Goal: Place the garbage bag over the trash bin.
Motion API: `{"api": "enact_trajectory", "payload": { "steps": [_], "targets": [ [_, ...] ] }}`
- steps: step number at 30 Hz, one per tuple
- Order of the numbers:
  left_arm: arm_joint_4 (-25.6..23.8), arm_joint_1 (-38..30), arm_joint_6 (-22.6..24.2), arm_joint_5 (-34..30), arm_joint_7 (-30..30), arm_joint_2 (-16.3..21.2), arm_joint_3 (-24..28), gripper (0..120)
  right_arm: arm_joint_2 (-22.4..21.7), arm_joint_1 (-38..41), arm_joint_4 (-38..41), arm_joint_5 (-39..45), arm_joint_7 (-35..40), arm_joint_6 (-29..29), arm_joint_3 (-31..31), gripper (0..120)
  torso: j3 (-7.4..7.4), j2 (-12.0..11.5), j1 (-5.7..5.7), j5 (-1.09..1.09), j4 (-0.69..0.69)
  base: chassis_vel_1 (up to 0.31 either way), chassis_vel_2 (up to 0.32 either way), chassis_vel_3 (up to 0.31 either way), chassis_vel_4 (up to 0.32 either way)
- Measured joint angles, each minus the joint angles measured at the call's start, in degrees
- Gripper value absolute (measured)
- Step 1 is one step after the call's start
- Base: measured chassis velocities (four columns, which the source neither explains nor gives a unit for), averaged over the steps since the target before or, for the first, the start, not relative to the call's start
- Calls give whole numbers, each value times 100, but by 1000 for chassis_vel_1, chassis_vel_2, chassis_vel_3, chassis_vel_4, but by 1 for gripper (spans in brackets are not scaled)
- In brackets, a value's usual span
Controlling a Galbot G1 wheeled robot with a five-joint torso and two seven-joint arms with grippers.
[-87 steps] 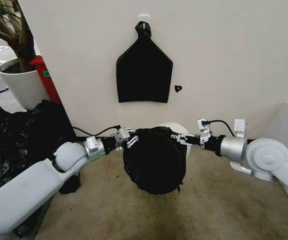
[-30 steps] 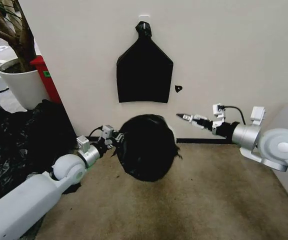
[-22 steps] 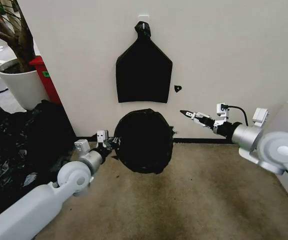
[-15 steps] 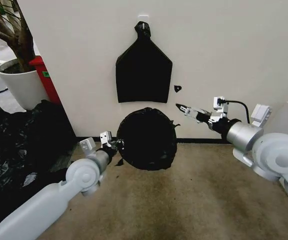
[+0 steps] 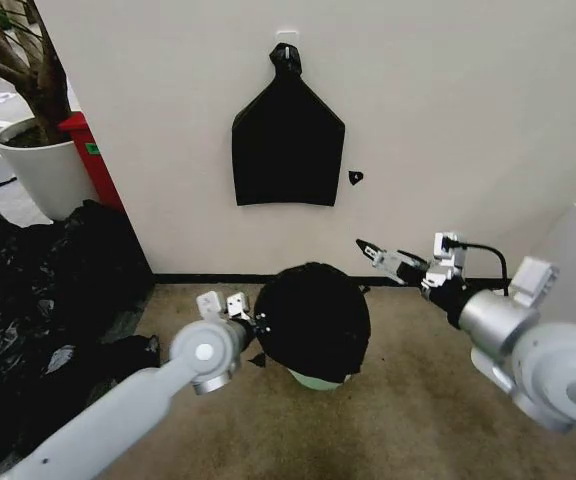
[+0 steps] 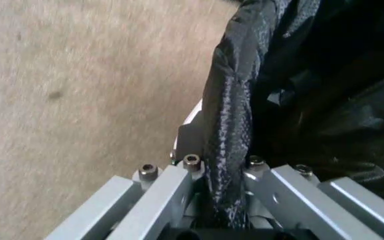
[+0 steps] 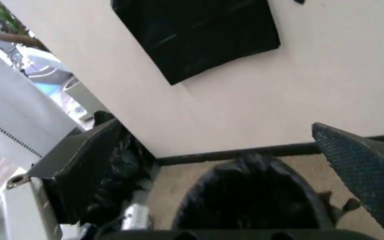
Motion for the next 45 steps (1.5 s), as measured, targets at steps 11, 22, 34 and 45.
{"api": "enact_trajectory", "payload": {
  "steps": [11, 22, 34, 45],
  "targets": [
    [397, -141, 161, 256, -450, -366, 409, 1, 208, -312, 223, -166, -31, 53, 92, 100, 0, 0, 0, -1, 0, 0, 0, 0, 0],
    [606, 339, 74, 974, 398, -202, 220, 1, 174, -468, 336, -201, 95, 103, 29, 100, -1, 0, 0, 0, 3, 0, 0, 0, 0],
    [294, 446, -83, 1078, 545, -30, 124, 24, 91, -495, 334, -190, 104, 117, -41, 100, 2, -2, 0, -5, 0, 0, 0, 0, 0],
    [-280, 485, -124, 1103, 586, 384, -37, 64, 27, -370, 329, -162, 102, 140, -184, 100, 1, -2, 0, -2, 0, 0, 0, 0, 0]
  ]
}}
